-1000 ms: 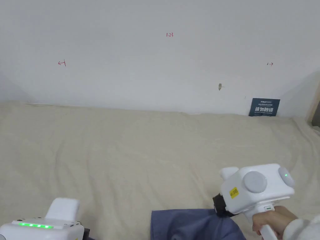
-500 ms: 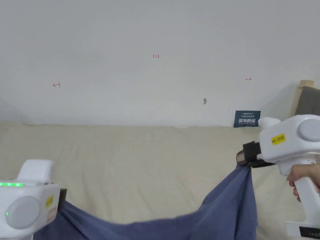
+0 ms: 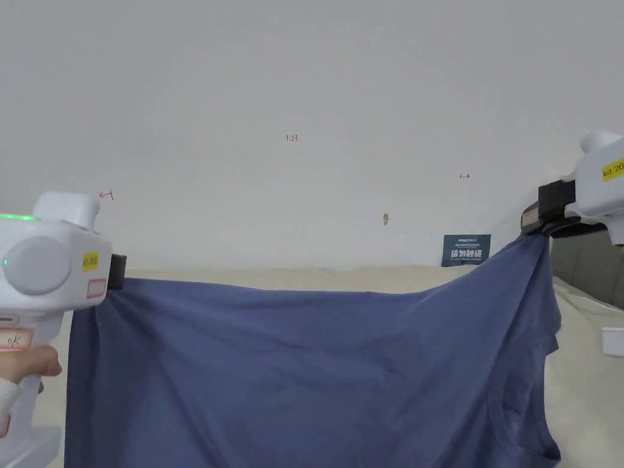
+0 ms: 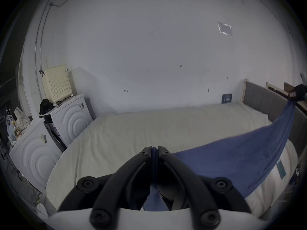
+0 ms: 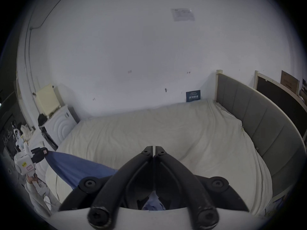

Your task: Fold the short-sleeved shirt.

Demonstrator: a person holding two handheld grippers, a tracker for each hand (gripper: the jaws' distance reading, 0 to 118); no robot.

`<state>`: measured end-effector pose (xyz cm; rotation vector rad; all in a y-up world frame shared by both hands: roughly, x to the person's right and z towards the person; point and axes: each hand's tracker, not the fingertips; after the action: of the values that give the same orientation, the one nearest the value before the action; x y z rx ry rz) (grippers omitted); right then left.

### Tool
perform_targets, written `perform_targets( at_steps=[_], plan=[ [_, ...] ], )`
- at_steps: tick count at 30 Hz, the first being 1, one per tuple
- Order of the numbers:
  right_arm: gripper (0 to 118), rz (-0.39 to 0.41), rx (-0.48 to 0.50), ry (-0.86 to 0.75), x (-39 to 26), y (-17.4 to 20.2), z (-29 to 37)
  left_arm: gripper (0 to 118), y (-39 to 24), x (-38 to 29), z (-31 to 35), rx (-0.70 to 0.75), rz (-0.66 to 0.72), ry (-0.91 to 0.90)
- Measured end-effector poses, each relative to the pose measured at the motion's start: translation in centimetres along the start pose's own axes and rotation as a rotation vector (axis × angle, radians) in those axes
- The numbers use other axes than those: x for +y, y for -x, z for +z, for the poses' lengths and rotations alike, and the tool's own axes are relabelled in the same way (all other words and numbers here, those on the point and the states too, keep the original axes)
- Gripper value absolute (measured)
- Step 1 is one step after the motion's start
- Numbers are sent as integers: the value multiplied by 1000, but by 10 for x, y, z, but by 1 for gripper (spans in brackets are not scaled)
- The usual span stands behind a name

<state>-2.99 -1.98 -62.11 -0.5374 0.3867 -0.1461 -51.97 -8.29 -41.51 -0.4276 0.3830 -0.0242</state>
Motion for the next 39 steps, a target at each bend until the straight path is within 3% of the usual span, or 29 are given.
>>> perform_targets(
  at_steps=[12, 18, 22, 32, 33, 35, 39],
  plan=[
    [0, -57, -58, -111, 88, -14, 17, 7, 9, 122, -30, -4, 4, -96],
    [0, -91, -69, -167, 132, -2, 28, 7, 17, 173, -57, -13, 31, -151],
    [0, -17, -132, -202, 164, 20, 26, 7, 20, 212, -77, -25, 49, -147],
    [0, 5, -190, -282, 229, 48, -4, 7, 19, 283, -129, 2, -20, -194],
    [0, -4, -195, -291, 235, 47, -11, 7, 20, 285, -132, 32, -2, -136],
    [0, -8, -162, -324, 235, 49, -20, 7, 27, 283, -139, 0, -2, -186],
    [0, 34, -150, -316, 217, 48, -55, 7, 32, 261, -161, 25, 34, -191]
  ],
)
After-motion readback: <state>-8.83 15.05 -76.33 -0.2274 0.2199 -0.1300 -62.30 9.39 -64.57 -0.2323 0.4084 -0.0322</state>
